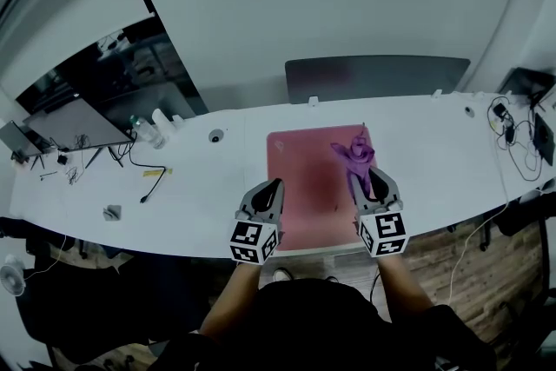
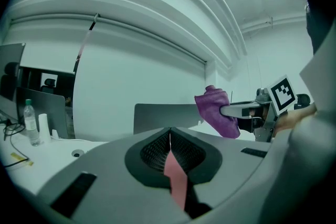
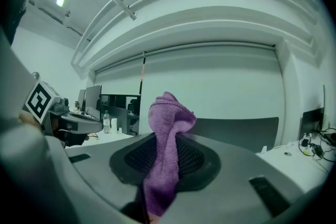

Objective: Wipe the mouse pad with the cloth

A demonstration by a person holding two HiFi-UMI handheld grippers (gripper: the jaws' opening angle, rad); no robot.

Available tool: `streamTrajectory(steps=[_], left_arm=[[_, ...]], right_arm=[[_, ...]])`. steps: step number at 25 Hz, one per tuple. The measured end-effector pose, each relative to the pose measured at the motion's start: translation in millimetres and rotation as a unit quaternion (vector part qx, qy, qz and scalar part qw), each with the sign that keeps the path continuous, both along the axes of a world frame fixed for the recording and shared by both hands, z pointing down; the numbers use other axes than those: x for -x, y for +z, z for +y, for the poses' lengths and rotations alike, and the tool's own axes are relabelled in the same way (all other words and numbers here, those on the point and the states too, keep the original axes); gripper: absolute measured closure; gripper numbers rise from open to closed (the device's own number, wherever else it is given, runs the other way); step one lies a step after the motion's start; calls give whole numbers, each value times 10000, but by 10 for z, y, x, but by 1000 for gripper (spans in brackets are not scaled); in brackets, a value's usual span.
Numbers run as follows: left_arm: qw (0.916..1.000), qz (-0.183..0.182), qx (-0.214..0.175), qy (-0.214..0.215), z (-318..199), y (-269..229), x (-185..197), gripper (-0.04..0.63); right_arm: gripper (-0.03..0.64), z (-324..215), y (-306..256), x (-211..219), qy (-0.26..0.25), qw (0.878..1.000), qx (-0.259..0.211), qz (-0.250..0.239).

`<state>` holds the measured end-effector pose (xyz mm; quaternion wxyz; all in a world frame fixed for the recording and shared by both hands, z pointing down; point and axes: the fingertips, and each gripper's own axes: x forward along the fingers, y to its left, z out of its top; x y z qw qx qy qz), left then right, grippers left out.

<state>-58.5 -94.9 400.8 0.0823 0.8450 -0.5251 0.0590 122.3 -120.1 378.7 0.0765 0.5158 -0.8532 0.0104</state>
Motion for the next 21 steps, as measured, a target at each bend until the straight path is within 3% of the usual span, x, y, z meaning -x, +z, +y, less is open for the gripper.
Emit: streamTrajectory(steps=[21], left_arm=[[10000,-72,-35,11,73,-29,-36,574]], right_arm=[[508,69,-30,59,-93,9998,-77,126]])
